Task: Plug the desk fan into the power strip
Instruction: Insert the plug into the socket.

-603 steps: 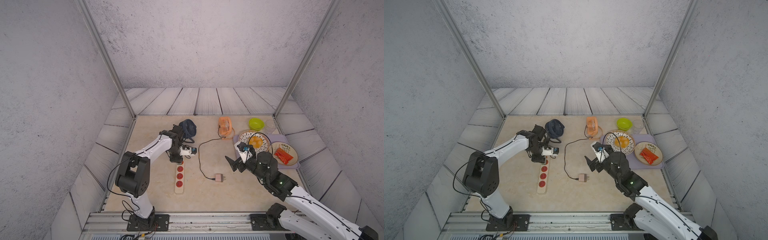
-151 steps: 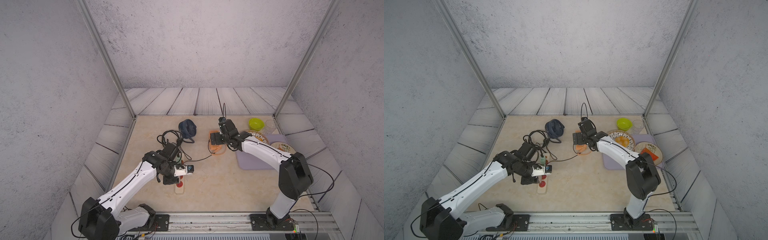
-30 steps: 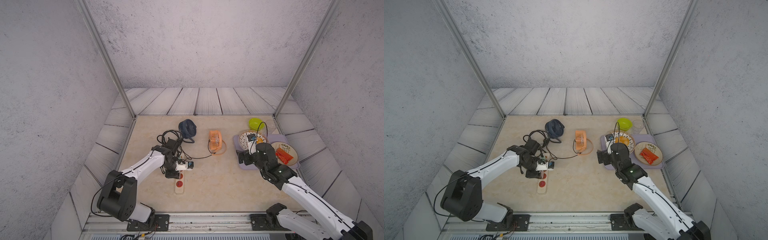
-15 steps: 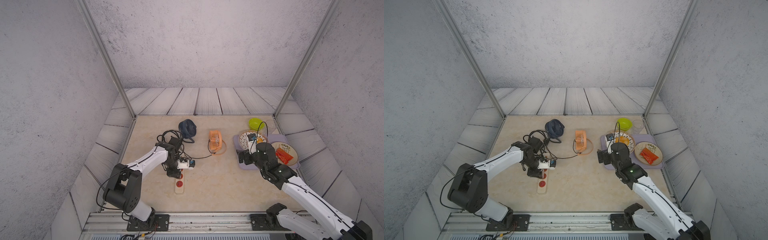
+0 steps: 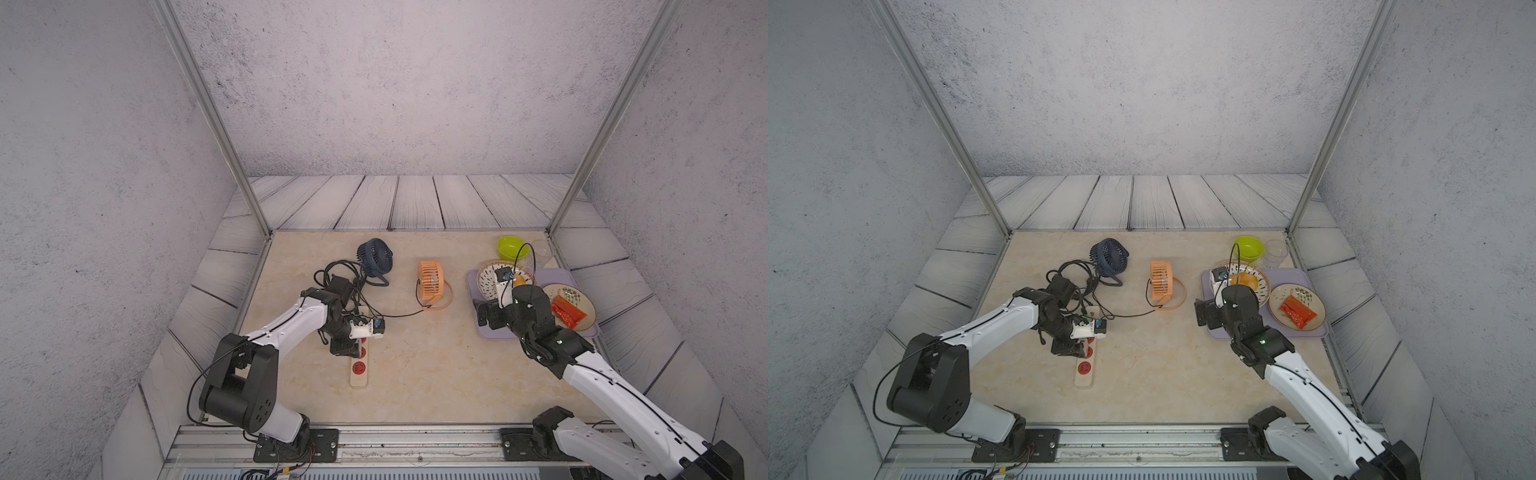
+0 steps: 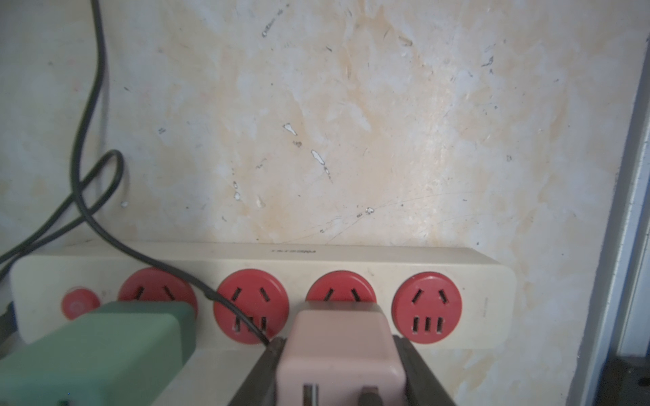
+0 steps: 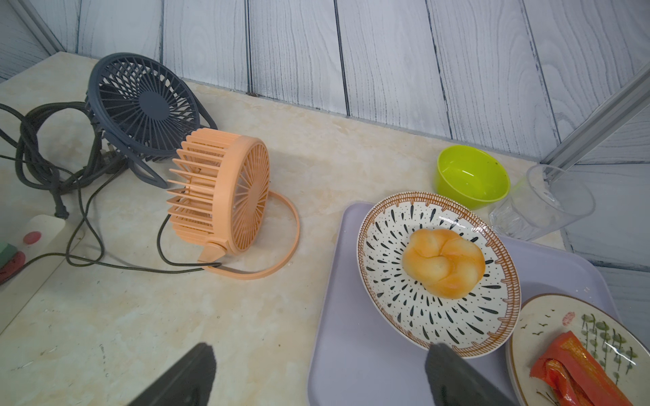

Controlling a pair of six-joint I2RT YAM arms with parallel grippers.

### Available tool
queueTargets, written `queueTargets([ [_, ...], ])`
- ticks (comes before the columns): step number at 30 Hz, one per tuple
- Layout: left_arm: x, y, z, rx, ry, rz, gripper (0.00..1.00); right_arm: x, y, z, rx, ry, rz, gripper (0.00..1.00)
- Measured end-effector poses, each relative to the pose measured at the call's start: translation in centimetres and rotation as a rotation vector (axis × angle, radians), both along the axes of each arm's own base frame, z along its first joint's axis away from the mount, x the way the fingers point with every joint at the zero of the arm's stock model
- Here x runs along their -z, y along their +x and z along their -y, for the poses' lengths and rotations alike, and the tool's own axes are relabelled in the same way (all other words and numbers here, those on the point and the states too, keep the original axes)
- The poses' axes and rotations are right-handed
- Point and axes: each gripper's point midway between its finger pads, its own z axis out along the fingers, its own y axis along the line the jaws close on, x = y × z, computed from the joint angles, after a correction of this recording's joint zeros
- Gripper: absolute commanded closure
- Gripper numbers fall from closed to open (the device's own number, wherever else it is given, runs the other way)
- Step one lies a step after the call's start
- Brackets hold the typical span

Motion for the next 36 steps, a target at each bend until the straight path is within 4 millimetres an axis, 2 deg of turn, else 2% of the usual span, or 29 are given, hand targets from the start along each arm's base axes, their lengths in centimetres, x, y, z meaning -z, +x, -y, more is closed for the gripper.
queueTargets([
  [11,0.5,0.0,-0.6,0.032,0.071,-0.086,1.00,0.3,-0.1,0.1,0.001,-0.002,-0.005,0.01],
  [19,0.5,0.0,-0.7,0.048,0.126,-0.071,1.00,0.3,-0.1,0.1,0.002,-0.001,-0.005,0.01],
  [21,0.5,-0.1,-0.6,0.053,0.147,-0.055,0.91,0.2,-0.1,0.1,0.002,-0.001,-0.005,0.01],
  [24,0.2,0.1,-0.5,0.052,0.167,-0.020,0.66,0.1,-0.1,0.1,0.002,0.000,-0.002,0.01],
  [26,0.0,0.1,-0.6,0.053,0.177,-0.005,0.56,0.1,-0.1,0.1,0.002,0.002,0.000,0.01],
  [29,-0.1,0.1,-0.6,0.053,0.195,0.009,0.47,0.1,-0.1,0.1,0.002,0.001,0.000,0.01],
  [36,-0.4,0.9,-2.2,0.034,0.291,0.043,0.37,0.1,-0.1,0.2,0.003,0.002,0.001,0.01],
])
